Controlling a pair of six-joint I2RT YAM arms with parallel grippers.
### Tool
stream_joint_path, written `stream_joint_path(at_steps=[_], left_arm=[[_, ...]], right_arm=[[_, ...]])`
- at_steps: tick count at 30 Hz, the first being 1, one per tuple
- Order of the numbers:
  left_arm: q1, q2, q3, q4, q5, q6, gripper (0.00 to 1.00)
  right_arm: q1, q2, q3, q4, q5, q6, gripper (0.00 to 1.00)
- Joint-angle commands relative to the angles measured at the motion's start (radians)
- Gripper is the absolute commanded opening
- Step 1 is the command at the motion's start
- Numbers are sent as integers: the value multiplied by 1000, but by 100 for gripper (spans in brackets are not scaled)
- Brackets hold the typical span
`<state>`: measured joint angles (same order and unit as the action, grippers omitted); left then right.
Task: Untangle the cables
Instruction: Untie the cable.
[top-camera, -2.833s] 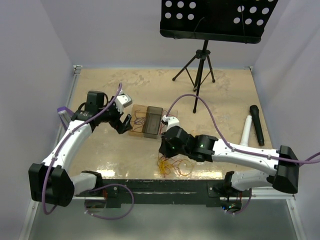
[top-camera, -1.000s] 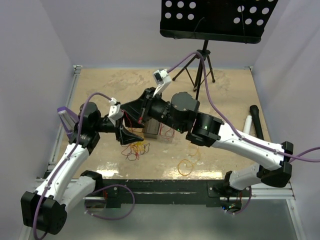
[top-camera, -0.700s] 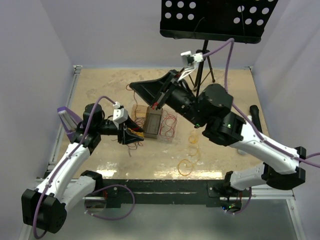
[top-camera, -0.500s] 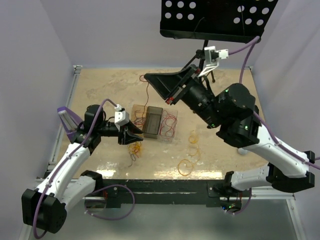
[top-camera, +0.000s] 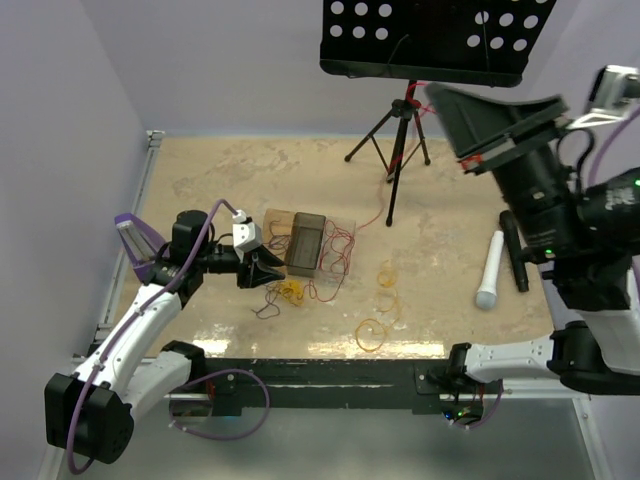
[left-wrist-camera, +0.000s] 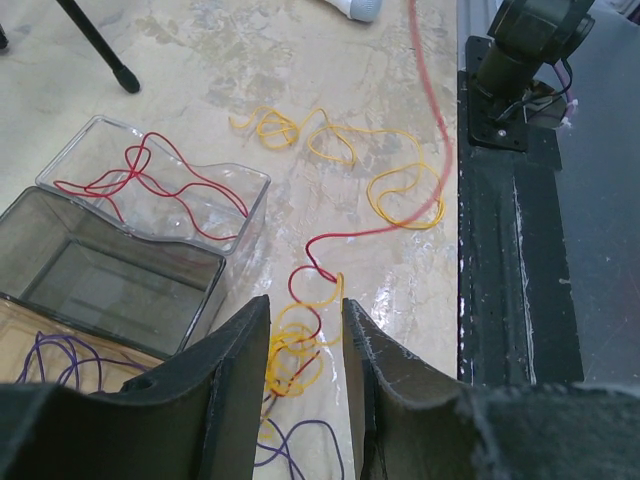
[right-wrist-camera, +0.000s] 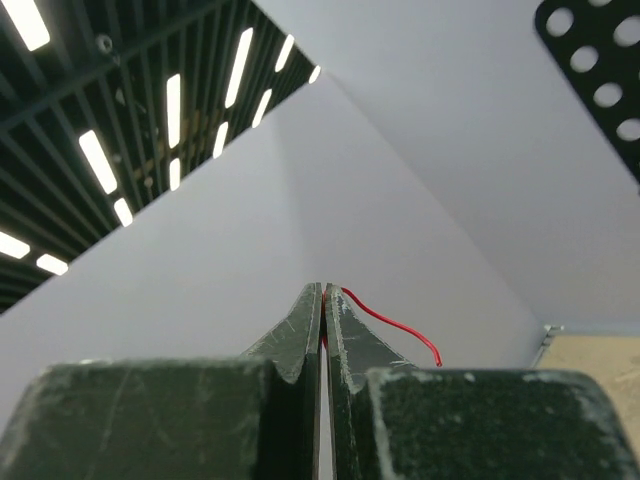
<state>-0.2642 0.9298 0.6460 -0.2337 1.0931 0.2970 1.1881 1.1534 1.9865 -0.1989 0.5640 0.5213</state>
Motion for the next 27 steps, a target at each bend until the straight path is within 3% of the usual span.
stream_joint_path(at_steps=[1, 8, 19, 23, 27], left_arm=[[-4, -6, 0, 16, -2, 17, 39], [-4, -11, 1, 11, -2, 17, 40], [-21, -43, 116, 17, 148, -24, 87], [-21, -57, 121, 196, 136, -239, 100], [-21, -69, 83, 540, 117, -566, 100]], right_arm=[[-2, -60, 31, 6, 108, -66, 0], [-2, -47, -8, -62, 134, -30, 0], [-2, 72, -38, 35, -36, 35, 0], [-2, 163, -26, 91, -131, 66, 0], [-2, 219, -2, 107, -177, 85, 0]])
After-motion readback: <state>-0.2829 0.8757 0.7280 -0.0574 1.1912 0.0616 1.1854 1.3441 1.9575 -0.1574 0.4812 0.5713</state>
